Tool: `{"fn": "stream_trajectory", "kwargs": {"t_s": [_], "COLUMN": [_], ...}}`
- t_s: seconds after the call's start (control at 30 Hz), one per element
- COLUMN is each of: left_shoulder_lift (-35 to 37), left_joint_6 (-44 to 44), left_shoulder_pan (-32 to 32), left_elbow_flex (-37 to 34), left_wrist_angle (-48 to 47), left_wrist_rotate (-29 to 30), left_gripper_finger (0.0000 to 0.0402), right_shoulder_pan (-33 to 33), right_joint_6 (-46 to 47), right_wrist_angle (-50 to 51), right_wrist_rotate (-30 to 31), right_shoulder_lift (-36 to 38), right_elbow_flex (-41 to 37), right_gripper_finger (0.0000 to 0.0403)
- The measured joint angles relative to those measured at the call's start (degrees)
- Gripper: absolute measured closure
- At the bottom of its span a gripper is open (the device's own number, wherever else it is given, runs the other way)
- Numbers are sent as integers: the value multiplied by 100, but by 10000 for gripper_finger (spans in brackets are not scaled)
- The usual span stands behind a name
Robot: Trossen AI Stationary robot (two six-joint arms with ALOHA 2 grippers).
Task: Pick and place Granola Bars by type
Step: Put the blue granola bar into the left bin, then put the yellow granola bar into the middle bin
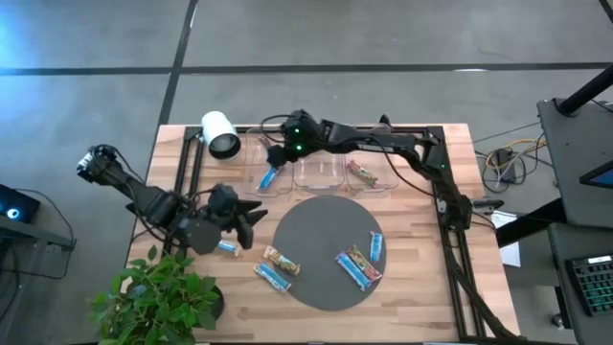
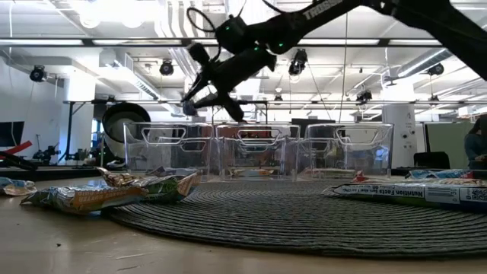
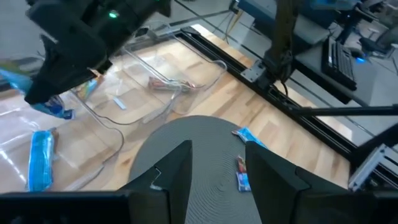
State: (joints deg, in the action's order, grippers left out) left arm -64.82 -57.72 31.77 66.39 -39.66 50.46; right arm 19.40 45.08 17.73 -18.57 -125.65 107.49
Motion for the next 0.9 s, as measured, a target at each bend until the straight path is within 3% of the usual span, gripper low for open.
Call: {"fn": "stream_trajectory", "kwargs": {"t_s": [0.13, 0.23, 0.47, 0.67, 0.9], "left_shoulder_lift": [15, 41, 107, 29, -587], "left_joint_6": [-29, -210, -754, -670, 601], "left_shoulder_pan": [32, 32, 32, -114, -890], "left_elbow_flex": [0, 0, 0, -11, -22], "left_wrist_angle": [-119, -460, -1149, -1640, -2579], "left_wrist_rotate": [2, 5, -114, -1420, -2914], "left_gripper_finger": [270, 270, 270, 270, 270], "right_shoulder_pan": [-16, -38, -26, -217, -693], "right_joint_6": [-403, -633, -1739, -3472, -3794], "right_wrist_angle": [804, 1064, 1658, 2634, 2882], "right_wrist_rotate": [-70, 199, 520, 915, 1275], "right_shoulder_lift": [-220, -238, 336, 1137, 2326], "right_elbow_flex": [518, 642, 607, 485, -271], "right_gripper_finger": [262, 226, 168, 148, 148]}}
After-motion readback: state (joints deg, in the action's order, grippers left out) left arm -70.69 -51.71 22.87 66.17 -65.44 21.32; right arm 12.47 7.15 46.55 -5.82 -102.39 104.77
